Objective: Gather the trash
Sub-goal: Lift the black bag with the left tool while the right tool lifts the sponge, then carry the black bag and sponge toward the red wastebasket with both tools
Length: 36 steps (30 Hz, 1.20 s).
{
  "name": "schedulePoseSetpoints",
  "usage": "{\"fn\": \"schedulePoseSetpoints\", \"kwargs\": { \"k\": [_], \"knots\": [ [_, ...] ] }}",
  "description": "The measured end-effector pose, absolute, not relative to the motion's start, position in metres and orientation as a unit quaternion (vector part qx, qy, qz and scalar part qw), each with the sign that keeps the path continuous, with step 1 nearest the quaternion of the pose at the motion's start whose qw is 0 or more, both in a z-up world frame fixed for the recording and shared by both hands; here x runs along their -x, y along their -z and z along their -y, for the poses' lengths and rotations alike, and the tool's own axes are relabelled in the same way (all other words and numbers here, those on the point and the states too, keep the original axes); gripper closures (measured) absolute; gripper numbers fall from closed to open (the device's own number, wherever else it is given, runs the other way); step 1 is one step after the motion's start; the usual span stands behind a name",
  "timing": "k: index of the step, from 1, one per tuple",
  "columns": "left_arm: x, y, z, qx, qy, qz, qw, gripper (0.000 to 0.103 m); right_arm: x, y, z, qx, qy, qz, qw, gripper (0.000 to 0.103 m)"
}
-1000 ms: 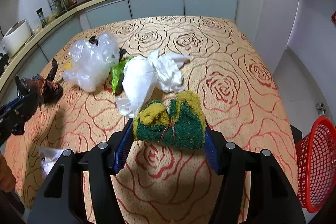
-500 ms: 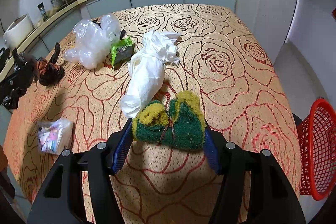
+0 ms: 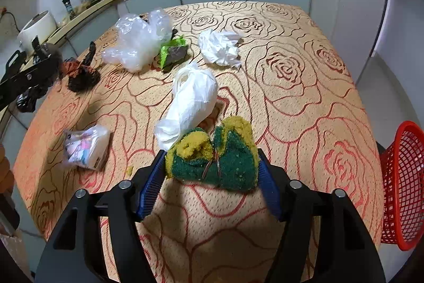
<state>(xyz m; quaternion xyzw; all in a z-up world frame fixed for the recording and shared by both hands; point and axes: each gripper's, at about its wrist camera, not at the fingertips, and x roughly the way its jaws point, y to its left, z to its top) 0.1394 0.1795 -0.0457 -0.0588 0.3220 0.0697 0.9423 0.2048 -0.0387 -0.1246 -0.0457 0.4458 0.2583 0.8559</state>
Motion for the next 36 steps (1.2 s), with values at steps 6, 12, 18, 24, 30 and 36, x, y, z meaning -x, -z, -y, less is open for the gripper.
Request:
{"fn": "schedulePoseSetpoints", "kwargs": {
  "k": [6,12,18,24,30,36],
  "knots": [
    [-0.137,0.043,-0.177,0.057,-0.068,-0.319,0.944,0.074,-0.197,0.124,0.04,0.054,-0.264,-0.44,0.857,0.028],
    [-0.133,0.04,-0.174,0.055,-0.069,-0.316,0.945,0.074,-0.201,0.129,0.034,0.076,-0.256,-0.428,0.864,0.032],
    [-0.13,0.037,-0.174,0.054,-0.074,-0.315,0.945,0.074,-0.202,0.132,0.028,0.096,-0.253,-0.422,0.865,0.044],
    [-0.128,0.035,-0.17,0.047,-0.077,-0.31,0.946,0.074,-0.195,0.121,0.037,0.063,-0.251,-0.417,0.871,0.047],
    [-0.124,0.026,-0.166,0.043,-0.079,-0.297,0.951,0.074,-0.184,0.085,0.042,0.041,-0.253,-0.374,0.891,0.047],
    [-0.118,0.011,-0.164,0.041,-0.082,-0.277,0.956,0.074,-0.177,0.046,0.035,0.036,-0.249,-0.32,0.913,0.047]
  ]
}}
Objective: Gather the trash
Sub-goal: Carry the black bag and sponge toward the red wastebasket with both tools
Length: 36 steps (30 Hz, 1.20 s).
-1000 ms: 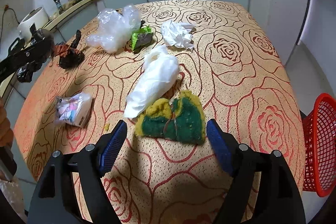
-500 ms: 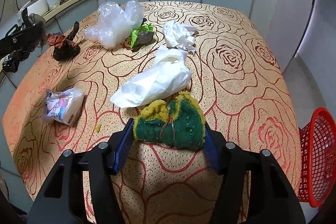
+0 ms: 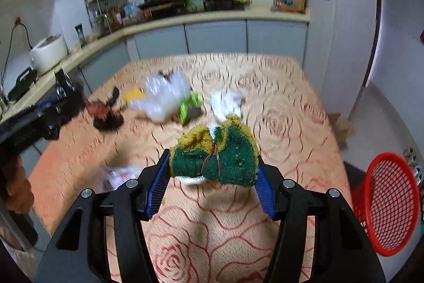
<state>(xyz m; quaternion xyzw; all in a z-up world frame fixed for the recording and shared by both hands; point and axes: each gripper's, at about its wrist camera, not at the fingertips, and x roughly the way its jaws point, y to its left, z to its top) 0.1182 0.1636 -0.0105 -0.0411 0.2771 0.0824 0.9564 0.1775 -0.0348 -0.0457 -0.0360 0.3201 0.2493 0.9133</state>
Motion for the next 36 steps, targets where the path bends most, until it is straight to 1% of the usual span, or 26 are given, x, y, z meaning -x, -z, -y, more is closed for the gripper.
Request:
{"fn": "schedulePoseSetpoints", "kwargs": {
  "k": [17,24,36],
  "knots": [
    [-0.119,-0.043,-0.145,0.021,-0.079,-0.221,0.972,0.074,-0.171,-0.025,0.036,0.004,-0.259,-0.241,0.935,0.047],
    [-0.12,-0.053,-0.134,0.016,-0.071,-0.211,0.975,0.074,-0.171,-0.033,0.045,-0.005,-0.247,-0.23,0.941,0.047],
    [-0.127,-0.054,-0.114,0.008,-0.046,-0.209,0.977,0.074,-0.173,-0.035,0.067,-0.022,-0.215,-0.229,0.949,0.047]
  ]
}}
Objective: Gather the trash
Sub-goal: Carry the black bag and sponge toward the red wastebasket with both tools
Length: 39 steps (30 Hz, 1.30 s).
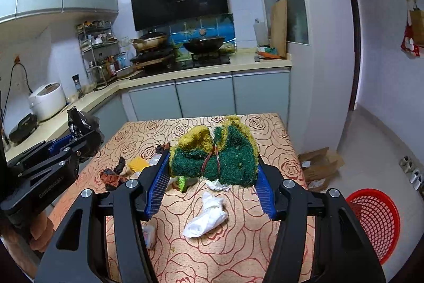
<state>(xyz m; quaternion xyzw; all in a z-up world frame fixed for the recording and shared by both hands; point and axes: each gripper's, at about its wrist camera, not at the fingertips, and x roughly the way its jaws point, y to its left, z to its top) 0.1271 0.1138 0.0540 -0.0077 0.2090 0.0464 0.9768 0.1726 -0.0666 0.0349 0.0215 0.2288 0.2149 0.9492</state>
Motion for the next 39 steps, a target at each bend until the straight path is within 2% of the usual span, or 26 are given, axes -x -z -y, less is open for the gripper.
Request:
{"fn": "schedulePoseSetpoints", "kwargs": {
  "k": [17,39],
  "knots": [
    [-0.156,-0.05,-0.044,-0.01,0.033,-0.212,0.977,0.074,-0.181,-0.028,0.14,-0.045,-0.137,-0.232,0.962,0.047],
    [-0.21,-0.021,0.09,-0.026,0.189,-0.249,0.95,0.074,-0.185,-0.001,0.251,-0.065,-0.004,-0.257,0.964,0.047]
  ]
}}
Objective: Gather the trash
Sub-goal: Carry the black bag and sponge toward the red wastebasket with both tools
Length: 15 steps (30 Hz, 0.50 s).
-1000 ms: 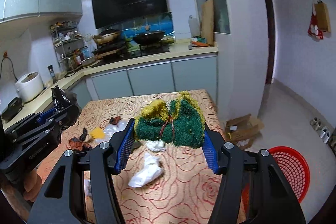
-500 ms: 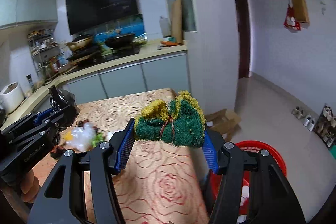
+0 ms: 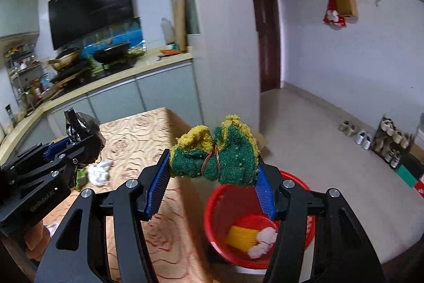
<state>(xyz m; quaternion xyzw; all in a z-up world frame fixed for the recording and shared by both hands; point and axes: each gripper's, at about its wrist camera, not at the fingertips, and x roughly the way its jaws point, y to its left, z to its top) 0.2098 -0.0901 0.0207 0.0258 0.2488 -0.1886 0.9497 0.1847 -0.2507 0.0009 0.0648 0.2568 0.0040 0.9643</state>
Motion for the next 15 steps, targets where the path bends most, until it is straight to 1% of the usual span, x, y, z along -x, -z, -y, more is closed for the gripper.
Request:
{"fn": "schedulePoseSetpoints", "kwargs": {
  "k": [5,15],
  "knots": [
    [-0.225,-0.006,0.119,-0.031,0.221,-0.267,0.938,0.074,-0.191,0.016,0.271,-0.067,0.022,-0.278,0.958,0.047],
    [-0.254,0.041,0.17,-0.041,0.29,-0.325,0.899,0.074,-0.205,0.059,0.304,-0.065,0.054,-0.34,0.937,0.047]
  ]
}}
